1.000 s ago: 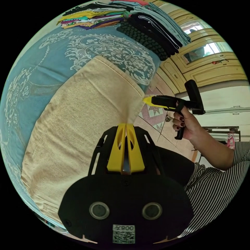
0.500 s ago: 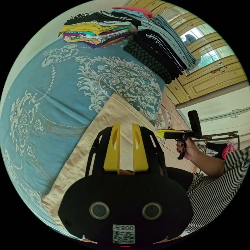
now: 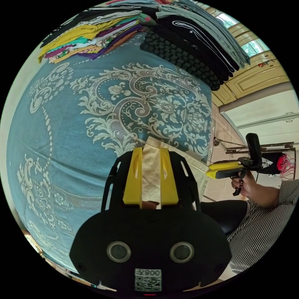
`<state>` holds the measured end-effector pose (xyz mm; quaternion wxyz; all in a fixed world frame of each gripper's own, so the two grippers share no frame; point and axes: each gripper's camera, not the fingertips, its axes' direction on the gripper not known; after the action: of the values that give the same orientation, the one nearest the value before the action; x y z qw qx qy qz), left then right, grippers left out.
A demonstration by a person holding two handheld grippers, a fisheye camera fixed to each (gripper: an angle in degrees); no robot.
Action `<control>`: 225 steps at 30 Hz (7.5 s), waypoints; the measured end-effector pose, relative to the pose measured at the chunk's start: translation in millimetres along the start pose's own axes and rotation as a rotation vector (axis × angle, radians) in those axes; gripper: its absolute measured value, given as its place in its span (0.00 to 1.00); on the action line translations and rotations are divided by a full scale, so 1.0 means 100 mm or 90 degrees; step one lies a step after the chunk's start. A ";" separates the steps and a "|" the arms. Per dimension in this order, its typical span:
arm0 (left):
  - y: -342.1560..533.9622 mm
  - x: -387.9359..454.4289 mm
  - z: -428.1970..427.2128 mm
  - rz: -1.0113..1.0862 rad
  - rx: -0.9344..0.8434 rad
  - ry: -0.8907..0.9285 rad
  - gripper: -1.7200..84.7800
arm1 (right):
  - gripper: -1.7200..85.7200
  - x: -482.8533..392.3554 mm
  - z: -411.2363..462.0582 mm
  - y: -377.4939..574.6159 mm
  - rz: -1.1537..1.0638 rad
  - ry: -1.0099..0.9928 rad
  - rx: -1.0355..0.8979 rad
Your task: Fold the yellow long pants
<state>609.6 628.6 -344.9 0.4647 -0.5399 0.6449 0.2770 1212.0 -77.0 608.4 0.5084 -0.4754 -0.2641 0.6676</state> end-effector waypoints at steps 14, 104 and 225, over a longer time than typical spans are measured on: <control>0.30 -0.20 -0.99 -0.024 0.082 0.026 0.05 | 0.06 -0.15 0.32 0.21 -0.100 -0.067 0.019; 6.49 -0.87 -9.43 -0.533 0.364 0.216 0.13 | 0.11 -2.87 7.65 -0.11 -0.856 0.216 -0.462; 2.19 4.08 -4.26 -0.262 0.138 -0.215 0.08 | 0.10 -1.84 3.42 -1.08 -0.245 -0.079 -0.445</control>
<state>278.6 141.4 -566.6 0.6670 -0.5530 0.4607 0.1922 955.0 -165.7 906.1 0.4153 -0.5201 -0.5896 0.4576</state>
